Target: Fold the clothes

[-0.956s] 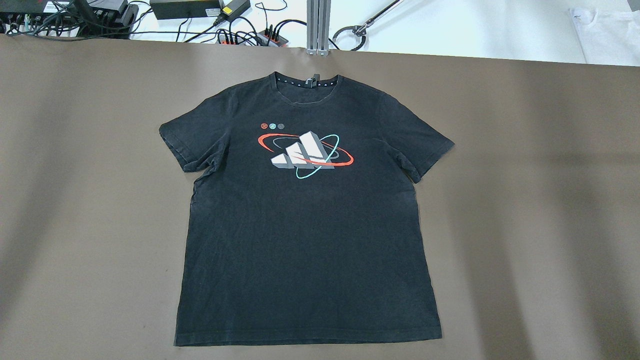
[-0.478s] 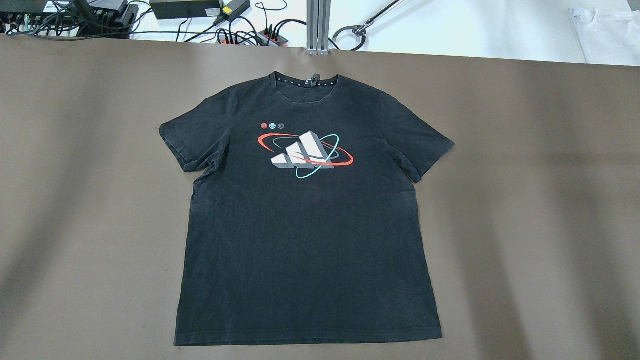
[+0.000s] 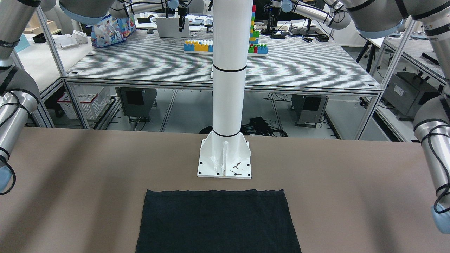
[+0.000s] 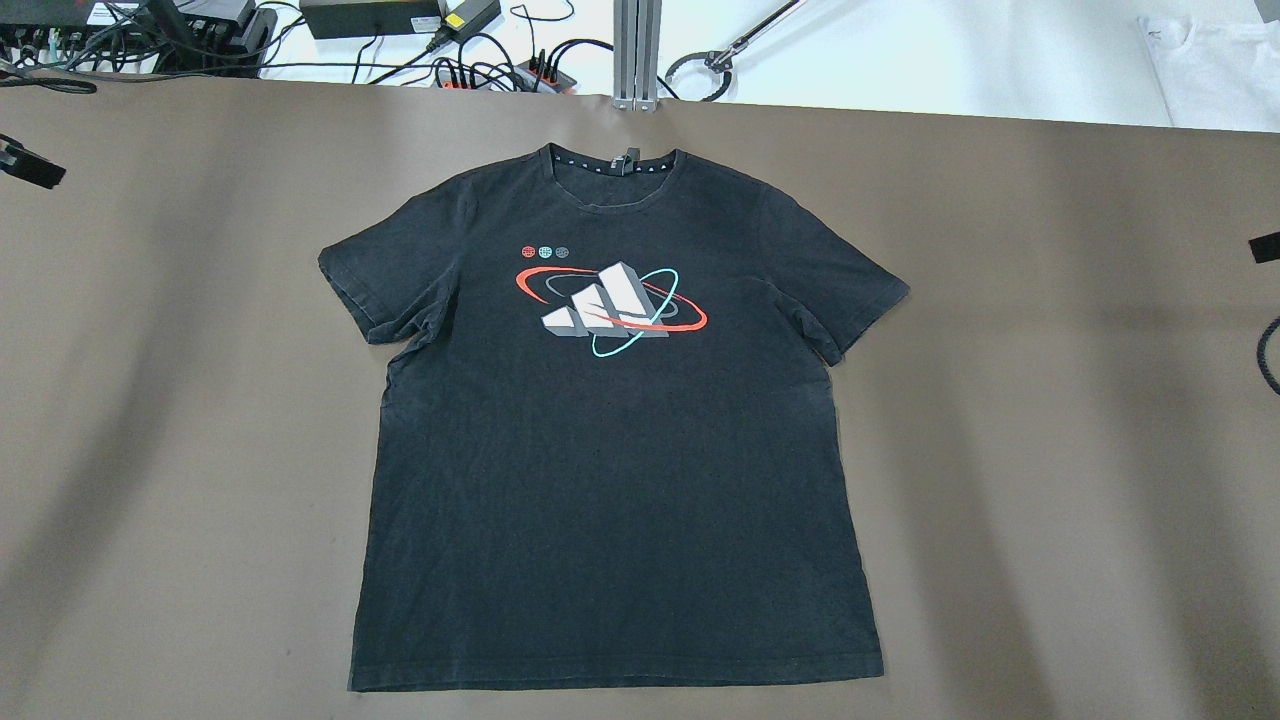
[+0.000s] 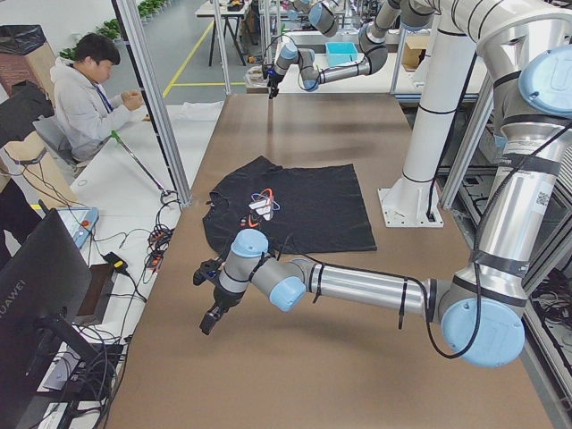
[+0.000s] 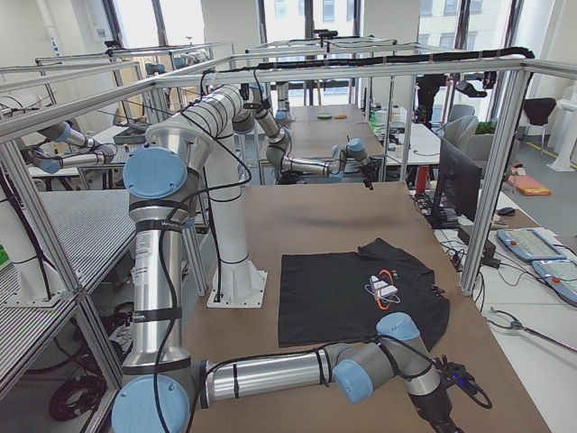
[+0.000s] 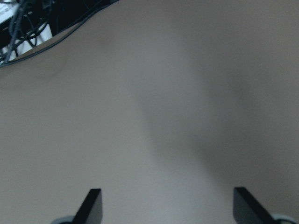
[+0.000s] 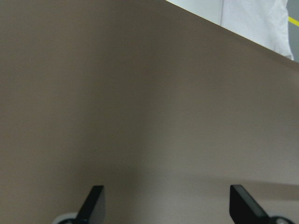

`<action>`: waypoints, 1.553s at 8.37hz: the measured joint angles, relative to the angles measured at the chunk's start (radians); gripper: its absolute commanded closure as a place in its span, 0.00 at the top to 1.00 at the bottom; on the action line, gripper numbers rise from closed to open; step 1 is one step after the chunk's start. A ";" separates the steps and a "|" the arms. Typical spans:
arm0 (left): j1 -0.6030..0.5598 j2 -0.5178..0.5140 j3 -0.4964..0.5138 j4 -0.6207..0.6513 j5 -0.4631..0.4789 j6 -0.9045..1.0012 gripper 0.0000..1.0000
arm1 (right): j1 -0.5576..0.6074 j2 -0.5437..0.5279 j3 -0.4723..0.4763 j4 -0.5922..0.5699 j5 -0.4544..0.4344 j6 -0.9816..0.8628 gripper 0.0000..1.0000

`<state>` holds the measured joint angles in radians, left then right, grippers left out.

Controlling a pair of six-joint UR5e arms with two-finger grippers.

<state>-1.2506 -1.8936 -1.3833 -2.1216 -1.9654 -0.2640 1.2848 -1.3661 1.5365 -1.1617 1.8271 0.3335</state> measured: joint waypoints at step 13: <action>0.267 -0.180 0.243 -0.287 -0.067 -0.419 0.53 | -0.235 0.059 -0.098 0.197 0.002 0.276 0.94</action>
<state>-0.9833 -2.0738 -1.1404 -2.4090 -2.0324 -0.6833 1.0496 -1.3069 1.4386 -0.9650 1.8294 0.6094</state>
